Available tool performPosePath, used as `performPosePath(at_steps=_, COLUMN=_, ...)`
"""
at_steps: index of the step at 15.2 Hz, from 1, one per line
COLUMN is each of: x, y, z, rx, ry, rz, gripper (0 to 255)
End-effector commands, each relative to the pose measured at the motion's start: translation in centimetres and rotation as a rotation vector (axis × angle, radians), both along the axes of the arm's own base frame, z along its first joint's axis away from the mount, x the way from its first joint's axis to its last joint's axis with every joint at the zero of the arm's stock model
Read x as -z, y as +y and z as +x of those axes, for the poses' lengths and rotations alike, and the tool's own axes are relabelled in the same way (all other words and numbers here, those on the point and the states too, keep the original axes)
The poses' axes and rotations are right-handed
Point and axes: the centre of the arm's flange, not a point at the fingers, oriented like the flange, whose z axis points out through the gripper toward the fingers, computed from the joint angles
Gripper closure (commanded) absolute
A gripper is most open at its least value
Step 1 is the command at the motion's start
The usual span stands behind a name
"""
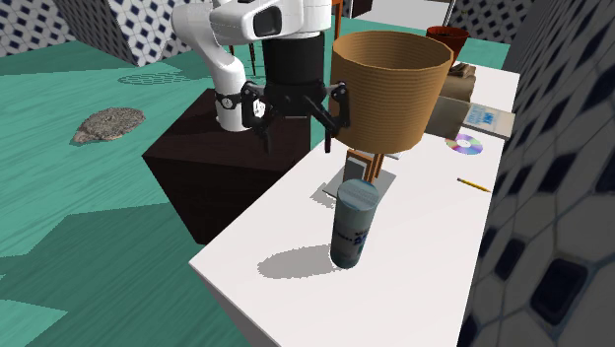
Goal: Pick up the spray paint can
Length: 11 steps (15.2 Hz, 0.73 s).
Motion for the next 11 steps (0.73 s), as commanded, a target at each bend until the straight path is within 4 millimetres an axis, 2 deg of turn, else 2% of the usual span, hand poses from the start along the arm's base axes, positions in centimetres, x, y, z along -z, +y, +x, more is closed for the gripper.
performPosePath(at_steps=1, x=0.8, y=2.4, z=0.9, rx=-0.003, ry=-0.008, rz=-0.002, gripper=0)
performPosePath(at_steps=8, x=3.4, y=10.4, z=3.9, rx=-0.016, ry=-0.034, rz=-0.011, gripper=0)
performPosePath(at_steps=11, x=5.0, y=10.4, z=3.9, rx=-0.016, ry=-0.034, rz=-0.011, gripper=0)
